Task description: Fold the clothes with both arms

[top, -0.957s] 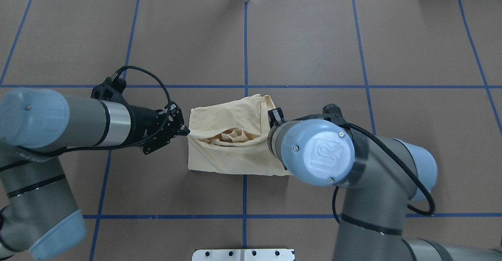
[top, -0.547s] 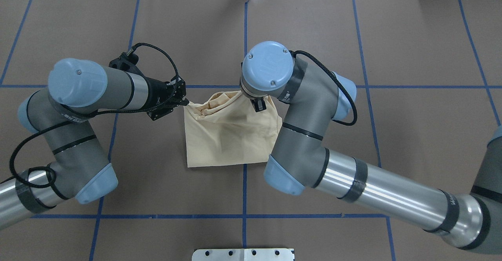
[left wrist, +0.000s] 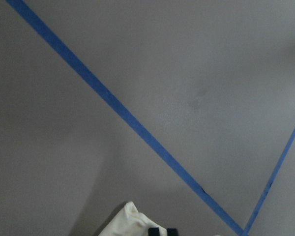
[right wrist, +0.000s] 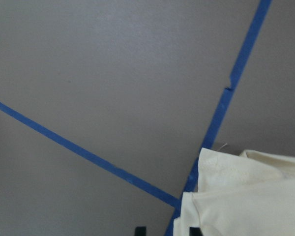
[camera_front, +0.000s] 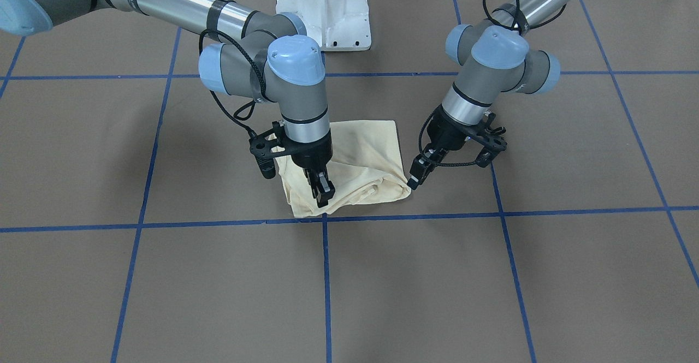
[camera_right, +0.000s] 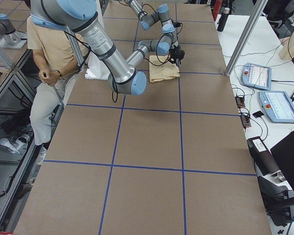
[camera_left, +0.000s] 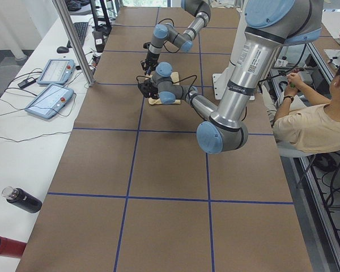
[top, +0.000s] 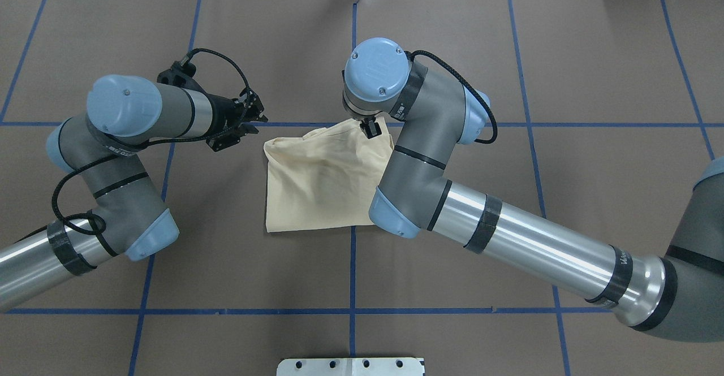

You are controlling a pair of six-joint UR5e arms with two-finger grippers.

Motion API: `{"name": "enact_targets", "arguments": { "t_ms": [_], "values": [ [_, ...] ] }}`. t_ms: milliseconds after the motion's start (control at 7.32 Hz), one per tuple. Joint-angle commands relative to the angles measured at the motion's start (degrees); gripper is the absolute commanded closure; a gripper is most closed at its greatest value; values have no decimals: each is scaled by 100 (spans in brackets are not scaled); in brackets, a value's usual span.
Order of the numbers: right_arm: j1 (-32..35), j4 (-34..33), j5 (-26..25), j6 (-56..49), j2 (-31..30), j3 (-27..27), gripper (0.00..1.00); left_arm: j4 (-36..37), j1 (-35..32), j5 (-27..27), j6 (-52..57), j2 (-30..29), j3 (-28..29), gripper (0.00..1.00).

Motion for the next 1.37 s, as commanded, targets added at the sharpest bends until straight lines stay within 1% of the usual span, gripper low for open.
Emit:
{"name": "enact_targets", "arguments": {
  "t_ms": [0, 137, 273, 410, 547, 683, 820, 957, 1093, 1230],
  "values": [
    [753, -64, 203, -856, 40, -56, 0, -37, -504, 18, 327, -21, 0, 0],
    [1341, -308, 710, -1653, -90, -56, 0, -37, -594, 26, 380, -4, -1, 0],
    [1564, -458, 793, -2671, -335, -56, 0, 15, -664, -96, 1294, 101, -114, 0],
    [1845, -425, 898, -4047, -720, -22, 0, 67, -865, -306, 2356, 511, -376, 0],
    [2317, -390, 1430, -5905, -1211, -4, 0, 33, -1058, -317, 3646, 1063, -553, 0],
    [2748, -407, 1871, -7412, -1573, -56, 0, 33, -1339, -404, 4703, 1391, -581, 0],
    [3257, -398, 2267, -8793, -1985, -109, 0, 42, -1890, -1170, 5775, 1629, -529, 0],
    [3732, -398, 2784, -10095, -2390, -127, 0, 85, -2548, -2057, 7196, 1883, -450, 0],
    [4007, -424, 2920, -11039, -2707, -127, 0, 94, -3068, -2536, 8550, 2251, -397, 0],
    [4453, -451, 3225, -11640, -2997, -127, 0, 112, -3630, -2697, 9555, 2568, -240, 0]
  ]
}}
